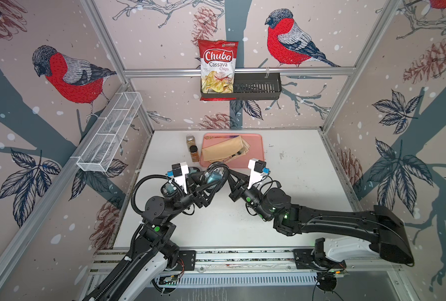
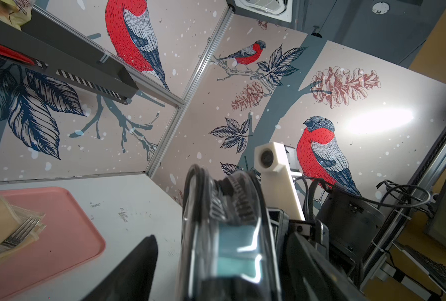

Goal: Pack away charging kits
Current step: Zip the zipper on the storage bag.

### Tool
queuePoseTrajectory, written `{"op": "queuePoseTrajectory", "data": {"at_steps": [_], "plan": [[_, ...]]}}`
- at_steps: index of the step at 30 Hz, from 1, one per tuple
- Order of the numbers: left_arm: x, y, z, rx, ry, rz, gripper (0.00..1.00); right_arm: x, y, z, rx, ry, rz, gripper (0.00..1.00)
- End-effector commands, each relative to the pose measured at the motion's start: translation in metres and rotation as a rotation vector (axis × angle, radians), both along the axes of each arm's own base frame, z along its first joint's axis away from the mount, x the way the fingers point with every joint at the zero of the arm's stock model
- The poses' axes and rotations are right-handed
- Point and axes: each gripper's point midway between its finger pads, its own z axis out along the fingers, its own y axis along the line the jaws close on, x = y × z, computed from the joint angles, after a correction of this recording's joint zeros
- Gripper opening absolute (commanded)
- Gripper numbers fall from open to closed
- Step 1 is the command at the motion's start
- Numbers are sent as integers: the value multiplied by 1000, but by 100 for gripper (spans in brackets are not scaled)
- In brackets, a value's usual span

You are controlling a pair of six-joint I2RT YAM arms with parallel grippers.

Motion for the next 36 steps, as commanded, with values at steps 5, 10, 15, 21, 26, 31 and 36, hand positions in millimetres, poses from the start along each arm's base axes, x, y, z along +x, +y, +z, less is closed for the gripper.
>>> {"op": "queuePoseTrajectory", "data": {"at_steps": [5, 10, 15, 21, 26, 31, 36], "plan": [[-2, 2, 20, -59, -90, 9, 75, -3, -2, 15, 149, 66, -42, 0], [-6, 10, 21, -97, -101, 34, 77, 1, -17, 16, 220, 98, -76, 0], [-11, 11, 26, -104, -113, 27, 76, 1, -14, 23, 234, 98, -71, 0], [-9, 9, 30, -108, -107, 20, 75, 0, -7, 22, 250, 109, -50, 0], [-5, 5, 29, -120, -95, 10, 72, -1, -4, 24, 266, 116, -39, 0], [0, 1, 29, -115, -78, 10, 50, -2, -1, 23, 267, 115, -33, 0], [3, -1, 30, -87, -60, 12, 12, -7, 1, 23, 217, 44, -5, 0]]}}
